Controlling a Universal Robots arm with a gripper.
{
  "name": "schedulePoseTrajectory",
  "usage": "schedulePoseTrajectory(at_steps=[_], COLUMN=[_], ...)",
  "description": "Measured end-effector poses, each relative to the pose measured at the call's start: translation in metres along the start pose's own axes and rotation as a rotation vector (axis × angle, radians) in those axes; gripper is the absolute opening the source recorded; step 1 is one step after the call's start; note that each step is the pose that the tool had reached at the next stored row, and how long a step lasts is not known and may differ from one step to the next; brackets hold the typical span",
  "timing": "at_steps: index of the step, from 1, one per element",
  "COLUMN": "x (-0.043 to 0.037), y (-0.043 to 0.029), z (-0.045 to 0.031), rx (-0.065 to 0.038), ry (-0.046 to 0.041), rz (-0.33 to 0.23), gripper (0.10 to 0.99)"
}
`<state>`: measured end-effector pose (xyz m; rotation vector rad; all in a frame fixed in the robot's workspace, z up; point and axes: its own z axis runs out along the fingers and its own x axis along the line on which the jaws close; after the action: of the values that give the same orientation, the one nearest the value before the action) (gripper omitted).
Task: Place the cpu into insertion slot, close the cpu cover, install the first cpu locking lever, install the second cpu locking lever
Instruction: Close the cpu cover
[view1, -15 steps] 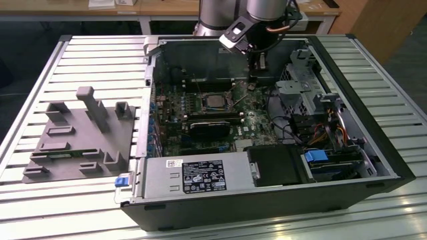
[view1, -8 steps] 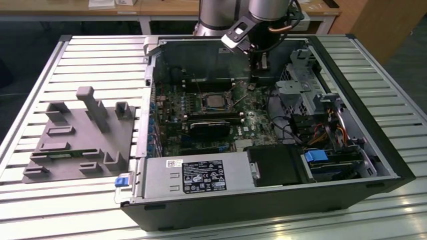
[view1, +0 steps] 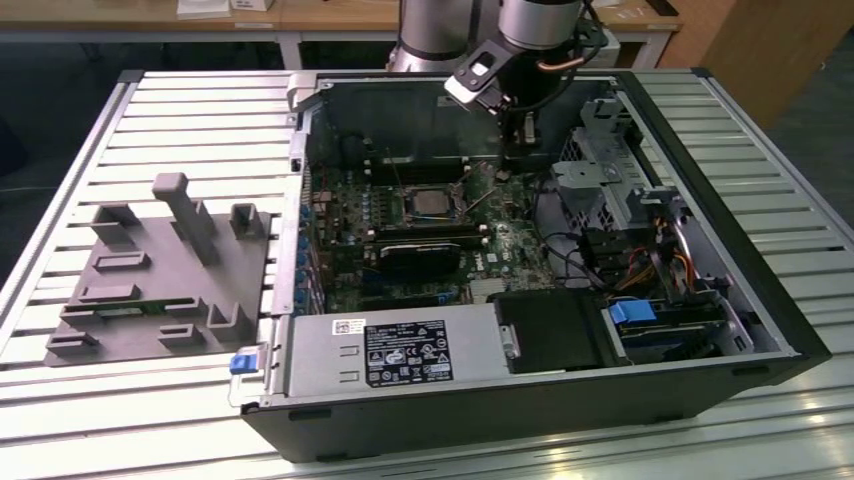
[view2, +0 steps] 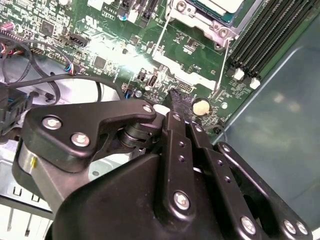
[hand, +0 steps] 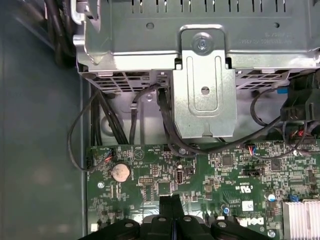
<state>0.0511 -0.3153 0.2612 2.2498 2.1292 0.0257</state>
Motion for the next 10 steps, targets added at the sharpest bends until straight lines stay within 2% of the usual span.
schedulePoseTrajectory(at_steps=[10], x=[0.0004], y=[0.0027], z=[0.0155], rx=[0.001], ry=[-0.0049], rz=[0.0], gripper=[0.102])
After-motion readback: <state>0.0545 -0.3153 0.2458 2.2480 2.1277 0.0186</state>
